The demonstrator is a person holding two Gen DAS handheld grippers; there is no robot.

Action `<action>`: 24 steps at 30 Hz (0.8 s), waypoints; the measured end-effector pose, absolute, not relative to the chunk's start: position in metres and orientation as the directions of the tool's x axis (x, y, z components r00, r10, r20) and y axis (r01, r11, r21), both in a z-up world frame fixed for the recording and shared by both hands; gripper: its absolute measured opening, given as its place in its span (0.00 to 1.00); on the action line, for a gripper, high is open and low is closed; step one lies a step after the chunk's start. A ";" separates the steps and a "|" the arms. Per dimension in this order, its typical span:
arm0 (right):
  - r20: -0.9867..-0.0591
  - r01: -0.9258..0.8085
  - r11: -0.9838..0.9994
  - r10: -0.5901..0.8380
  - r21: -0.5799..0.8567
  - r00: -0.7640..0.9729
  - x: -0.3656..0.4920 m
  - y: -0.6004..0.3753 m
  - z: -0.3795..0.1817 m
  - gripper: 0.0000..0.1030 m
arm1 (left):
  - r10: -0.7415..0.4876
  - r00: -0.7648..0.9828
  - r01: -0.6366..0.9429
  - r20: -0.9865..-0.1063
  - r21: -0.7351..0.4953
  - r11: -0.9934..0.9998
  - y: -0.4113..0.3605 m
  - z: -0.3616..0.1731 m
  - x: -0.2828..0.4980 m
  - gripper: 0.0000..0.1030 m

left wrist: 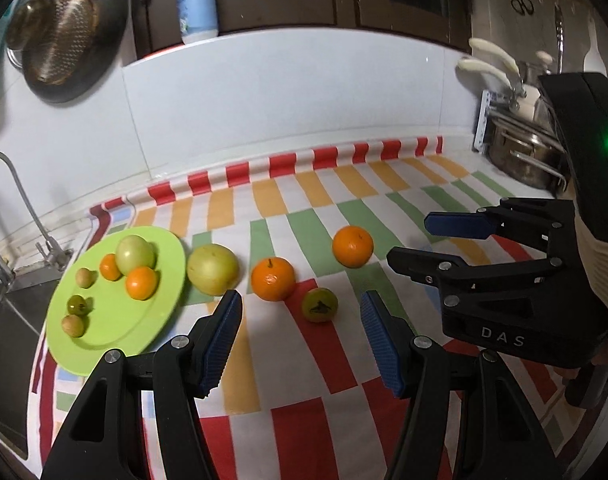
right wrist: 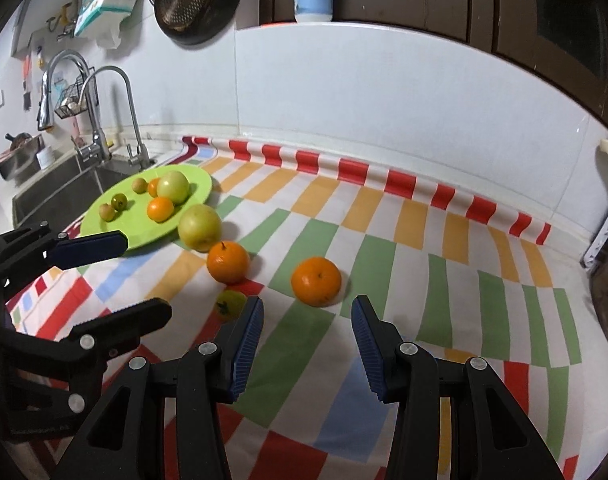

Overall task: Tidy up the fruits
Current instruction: 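Grasp the small green tomato with the left tool while the right tool grasps an orange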

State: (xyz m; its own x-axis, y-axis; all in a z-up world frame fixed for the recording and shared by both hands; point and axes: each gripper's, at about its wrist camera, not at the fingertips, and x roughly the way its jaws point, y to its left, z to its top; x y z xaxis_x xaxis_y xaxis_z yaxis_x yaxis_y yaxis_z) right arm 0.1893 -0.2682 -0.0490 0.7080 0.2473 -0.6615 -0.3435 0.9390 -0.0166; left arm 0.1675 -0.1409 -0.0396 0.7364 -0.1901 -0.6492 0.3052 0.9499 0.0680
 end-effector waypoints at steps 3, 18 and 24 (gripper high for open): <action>-0.676 -0.347 0.938 0.252 -0.007 0.693 0.196 -0.270 -0.057 0.45 | -0.195 0.719 0.314 -0.668 0.062 0.947 -0.144 -0.047 0.176 0.58; -0.734 -0.362 0.931 0.271 0.037 0.623 0.238 -0.266 -0.090 0.45 | -0.223 0.639 0.354 -0.736 0.024 0.935 -0.153 -0.078 0.210 0.46; -0.732 -0.370 0.929 0.269 0.025 0.626 0.247 -0.263 -0.094 0.45 | -0.230 0.623 0.364 -0.748 0.018 0.931 -0.158 -0.082 0.217 0.40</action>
State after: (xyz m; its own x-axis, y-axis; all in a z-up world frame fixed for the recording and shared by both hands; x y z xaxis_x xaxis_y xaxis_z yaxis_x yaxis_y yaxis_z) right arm 0.2472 -0.2627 -0.0941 0.6260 0.2691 -0.7319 -0.3704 0.9286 0.0247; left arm 0.2171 -0.1582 -0.0825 0.6232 -0.2295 -0.7476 0.3640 0.9312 0.0175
